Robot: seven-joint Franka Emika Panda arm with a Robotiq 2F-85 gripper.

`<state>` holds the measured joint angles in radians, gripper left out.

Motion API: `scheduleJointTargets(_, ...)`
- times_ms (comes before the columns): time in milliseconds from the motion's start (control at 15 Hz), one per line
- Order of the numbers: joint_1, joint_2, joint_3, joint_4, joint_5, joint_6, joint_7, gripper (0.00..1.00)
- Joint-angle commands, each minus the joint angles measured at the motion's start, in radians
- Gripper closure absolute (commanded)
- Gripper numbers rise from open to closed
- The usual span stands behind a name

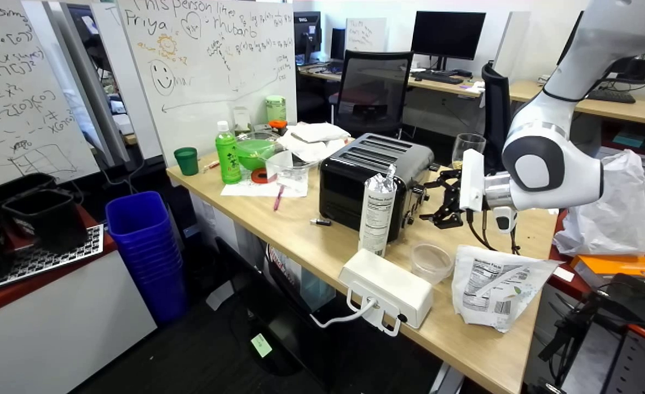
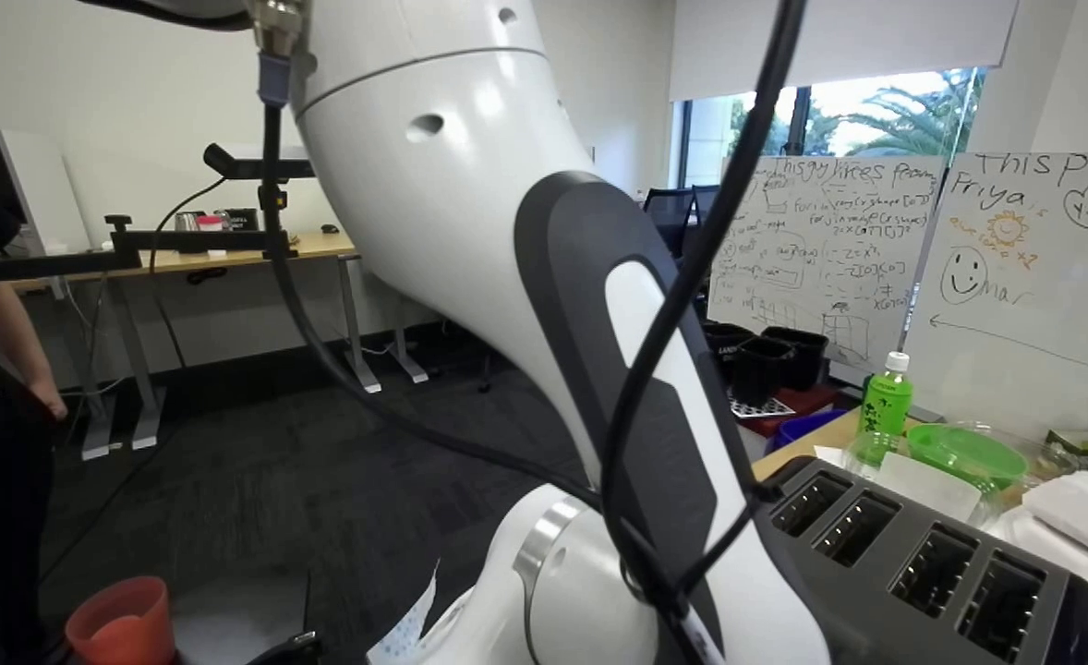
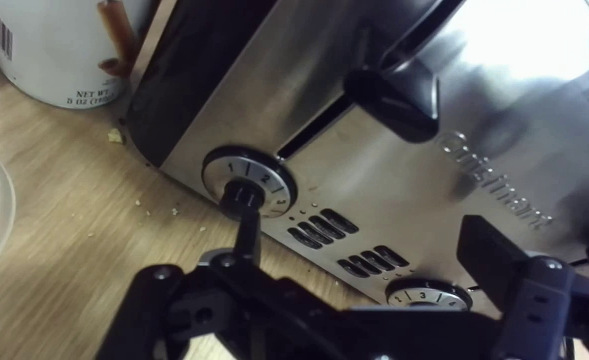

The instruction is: Turn the knob on the left side of the toaster

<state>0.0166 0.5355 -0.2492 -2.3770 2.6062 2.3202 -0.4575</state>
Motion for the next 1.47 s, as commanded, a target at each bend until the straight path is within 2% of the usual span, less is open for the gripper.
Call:
scheduleJointTargets(0, -0.002, 0.002, -0.005, -0.006, -0.013, 0.013, -0.011, 0.0)
scheduleJointTargets(600, -0.028, -0.015, -0.064, -0.054, -0.055, -0.008, -0.031, 0.0)
scheduleJointTargets(733, -0.044, -0.026, -0.064, -0.075, -0.14, -0.007, 0.017, 0.0)
scheduleJointTargets(800, -0.032, -0.001, -0.062, -0.048, -0.089, 0.004, -0.009, 0.0)
scheduleJointTargets(933, -0.041, -0.006, -0.062, -0.059, -0.123, 0.003, 0.002, 0.0)
scheduleJointTargets(1400, -0.041, -0.009, -0.061, -0.06, -0.127, 0.003, 0.002, 0.0)
